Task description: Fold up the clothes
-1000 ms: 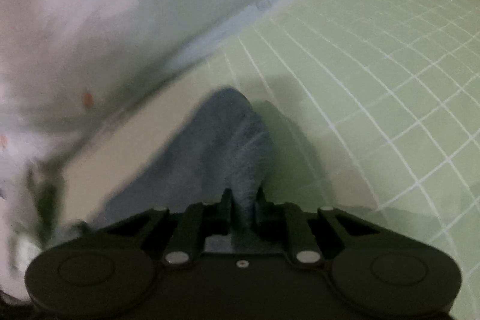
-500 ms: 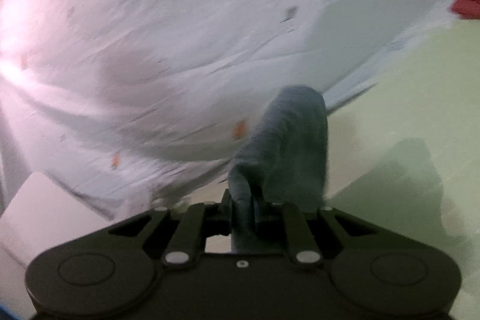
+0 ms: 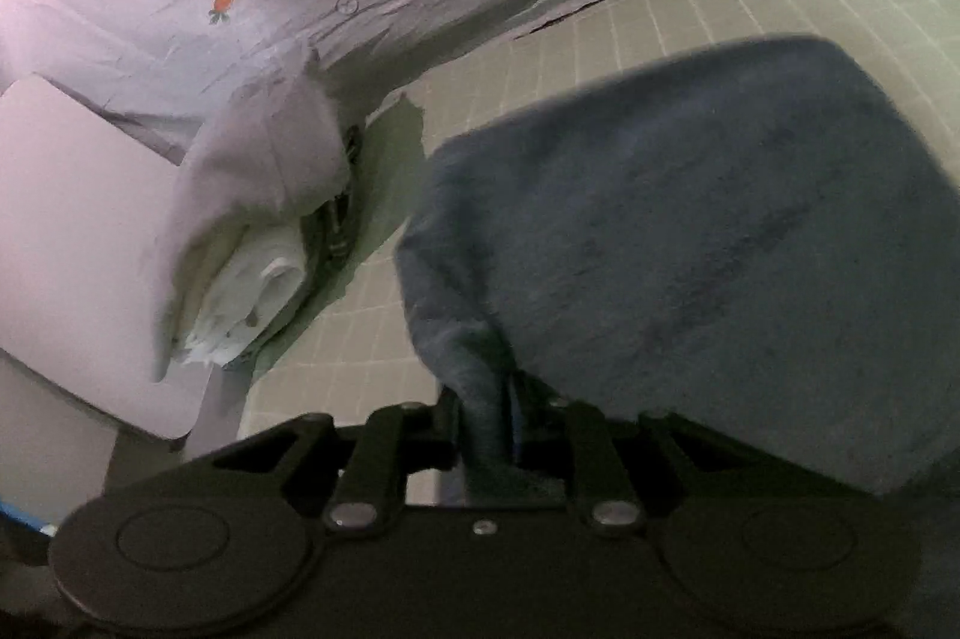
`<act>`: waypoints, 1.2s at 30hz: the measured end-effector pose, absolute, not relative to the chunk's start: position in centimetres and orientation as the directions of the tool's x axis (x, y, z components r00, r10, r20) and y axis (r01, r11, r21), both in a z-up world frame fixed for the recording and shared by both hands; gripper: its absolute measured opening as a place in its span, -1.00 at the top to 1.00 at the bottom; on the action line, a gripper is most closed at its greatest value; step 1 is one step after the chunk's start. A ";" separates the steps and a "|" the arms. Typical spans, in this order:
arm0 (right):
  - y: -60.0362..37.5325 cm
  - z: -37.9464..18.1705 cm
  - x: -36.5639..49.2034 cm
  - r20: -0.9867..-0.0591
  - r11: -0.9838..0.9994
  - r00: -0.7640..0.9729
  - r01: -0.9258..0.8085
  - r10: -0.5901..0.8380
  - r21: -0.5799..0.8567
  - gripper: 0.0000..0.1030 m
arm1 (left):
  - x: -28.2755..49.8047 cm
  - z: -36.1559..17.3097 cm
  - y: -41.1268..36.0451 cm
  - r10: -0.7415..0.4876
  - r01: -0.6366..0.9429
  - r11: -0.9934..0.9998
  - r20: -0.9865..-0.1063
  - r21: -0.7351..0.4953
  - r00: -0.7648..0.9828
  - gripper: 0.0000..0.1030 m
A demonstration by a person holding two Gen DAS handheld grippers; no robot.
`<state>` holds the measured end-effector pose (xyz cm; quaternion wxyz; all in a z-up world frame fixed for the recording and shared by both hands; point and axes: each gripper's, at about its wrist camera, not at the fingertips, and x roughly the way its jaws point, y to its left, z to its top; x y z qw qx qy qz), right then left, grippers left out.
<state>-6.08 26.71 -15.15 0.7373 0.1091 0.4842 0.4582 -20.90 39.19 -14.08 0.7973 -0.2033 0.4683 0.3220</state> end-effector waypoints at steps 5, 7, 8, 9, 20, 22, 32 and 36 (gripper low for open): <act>25.5 -14.8 -5.6 -0.588 0.530 0.082 -0.548 0.804 0.648 0.21 | -20.5 -14.8 38.3 0.293 -0.691 0.722 -0.889 -0.036 0.353 -1.00; 24.8 -14.8 -5.3 -0.567 0.520 0.080 -0.520 0.820 0.678 0.12 | -20.2 -14.7 37.9 0.284 -0.679 0.733 -0.889 -0.041 0.360 -1.00; 24.4 -14.7 -5.1 -0.558 0.516 0.079 -0.505 0.826 0.692 0.12 | -20.0 -14.6 37.7 0.285 -0.673 0.739 -0.887 -0.037 0.362 -1.00; 24.0 -14.7 -5.0 -0.549 0.512 0.079 -0.489 0.832 0.706 0.11 | -19.8 -14.6 37.5 0.287 -0.666 0.745 -0.886 -0.033 0.364 -1.00; 17.3 -13.8 -2.3 -0.465 0.501 0.186 -0.308 0.866 0.809 -0.53 | -20.5 -11.7 38.0 0.282 -0.696 0.690 -0.811 -0.200 0.512 -0.99; 16.2 -13.3 -1.9 -0.503 0.559 0.244 -0.329 0.829 0.761 -0.66 | -20.6 -11.2 38.6 0.250 -0.684 0.668 -0.777 -0.293 0.577 -0.98; 13.4 -13.6 0.2 -0.698 0.802 0.403 -0.381 0.592 0.460 -0.86 | -16.9 -14.5 38.5 0.192 -0.688 0.687 -0.856 -0.232 0.481 -0.90; 13.1 -14.5 0.3 -0.728 0.819 0.389 -0.376 0.565 0.434 -0.89 | -19.4 -17.2 39.2 0.134 -0.703 0.652 -0.869 -0.284 0.476 -0.94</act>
